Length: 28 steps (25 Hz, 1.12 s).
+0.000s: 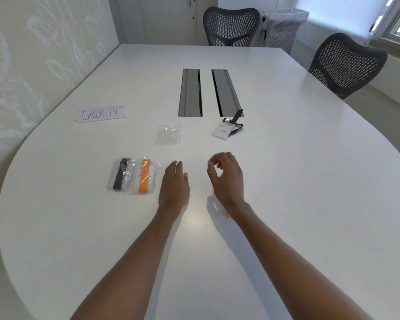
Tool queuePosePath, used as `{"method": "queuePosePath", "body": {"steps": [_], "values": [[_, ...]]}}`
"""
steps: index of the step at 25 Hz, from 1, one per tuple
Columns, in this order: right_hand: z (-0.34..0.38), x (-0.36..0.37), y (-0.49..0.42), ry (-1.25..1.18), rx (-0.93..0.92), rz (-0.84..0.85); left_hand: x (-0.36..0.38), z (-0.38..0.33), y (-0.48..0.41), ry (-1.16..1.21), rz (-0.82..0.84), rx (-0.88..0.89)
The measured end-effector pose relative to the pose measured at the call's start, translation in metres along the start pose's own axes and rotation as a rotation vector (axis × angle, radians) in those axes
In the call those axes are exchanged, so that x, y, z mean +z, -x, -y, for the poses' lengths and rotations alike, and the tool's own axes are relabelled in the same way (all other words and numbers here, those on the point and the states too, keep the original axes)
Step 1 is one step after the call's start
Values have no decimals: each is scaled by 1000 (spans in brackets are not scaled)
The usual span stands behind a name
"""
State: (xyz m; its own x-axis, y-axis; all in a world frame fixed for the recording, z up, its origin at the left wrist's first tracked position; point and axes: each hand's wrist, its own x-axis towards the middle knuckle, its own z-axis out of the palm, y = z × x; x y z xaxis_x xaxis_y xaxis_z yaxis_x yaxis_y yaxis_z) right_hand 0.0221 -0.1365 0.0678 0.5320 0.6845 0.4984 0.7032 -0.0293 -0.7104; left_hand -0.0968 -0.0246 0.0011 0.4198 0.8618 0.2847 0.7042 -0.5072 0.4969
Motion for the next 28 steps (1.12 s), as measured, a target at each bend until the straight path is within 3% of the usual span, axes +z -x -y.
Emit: {"method": "queuePosePath", "body": {"steps": [3,6,12,20,25,28], "values": [[-6,33,-40,77,-47,204,11,-1,2,-87,44,7],[-18,69,-80,110,34,327,13,1,-1,-102,43,17],[-52,133,-134,2,421,317,12,-2,1,-158,-1,14],[-65,191,-193,-6,463,251,10,-6,0,-203,-5,4],[-66,212,-221,121,380,364,11,-5,-2,-220,-5,4],[-70,221,-225,154,355,350,11,-5,-2,-222,1,5]]}}
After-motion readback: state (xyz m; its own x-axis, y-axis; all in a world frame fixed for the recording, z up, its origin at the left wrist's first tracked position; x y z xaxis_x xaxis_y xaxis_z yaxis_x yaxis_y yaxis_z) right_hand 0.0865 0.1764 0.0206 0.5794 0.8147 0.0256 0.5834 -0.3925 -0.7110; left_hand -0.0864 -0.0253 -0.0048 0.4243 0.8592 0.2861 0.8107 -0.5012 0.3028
